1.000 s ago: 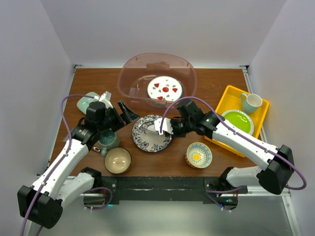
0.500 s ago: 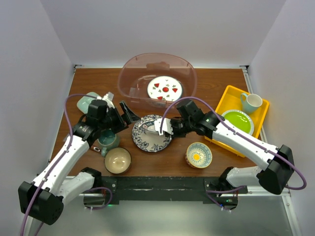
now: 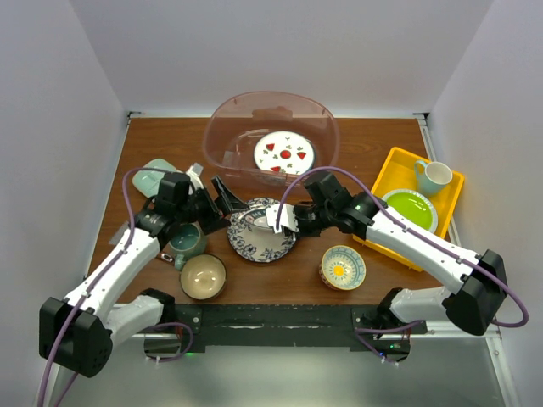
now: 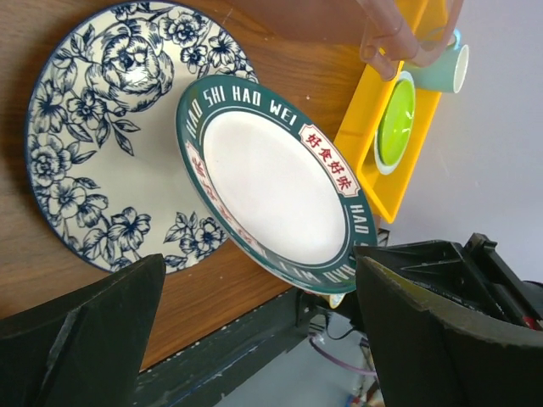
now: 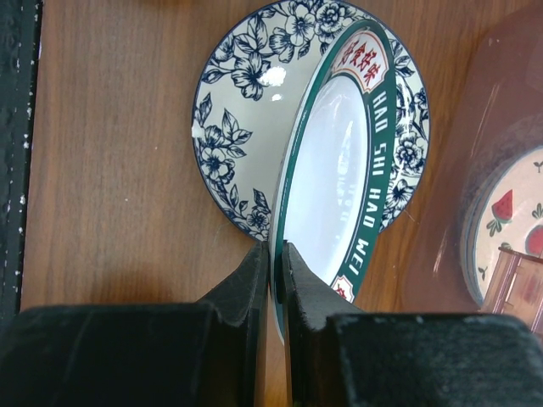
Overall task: Place the mixed dishes into the plastic bin
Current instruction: Pick up the plate at the center of the board.
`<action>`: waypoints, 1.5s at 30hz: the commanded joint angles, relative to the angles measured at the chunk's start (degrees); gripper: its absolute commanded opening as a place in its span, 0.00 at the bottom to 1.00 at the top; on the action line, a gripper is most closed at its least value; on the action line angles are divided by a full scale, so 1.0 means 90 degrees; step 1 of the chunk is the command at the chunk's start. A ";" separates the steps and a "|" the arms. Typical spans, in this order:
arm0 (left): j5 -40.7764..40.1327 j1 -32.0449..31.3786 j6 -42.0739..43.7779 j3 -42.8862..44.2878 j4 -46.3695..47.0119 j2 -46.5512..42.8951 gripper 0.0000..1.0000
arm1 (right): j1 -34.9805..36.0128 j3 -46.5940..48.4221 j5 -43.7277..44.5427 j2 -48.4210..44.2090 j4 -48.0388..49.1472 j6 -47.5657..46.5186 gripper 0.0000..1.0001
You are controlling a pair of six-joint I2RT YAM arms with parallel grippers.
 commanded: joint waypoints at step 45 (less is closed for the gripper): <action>0.1066 0.0244 -0.0363 -0.0484 0.1165 -0.0623 0.00 | -0.0158 0.0868 -0.1505 -0.0484 -0.1122 -0.0780 0.76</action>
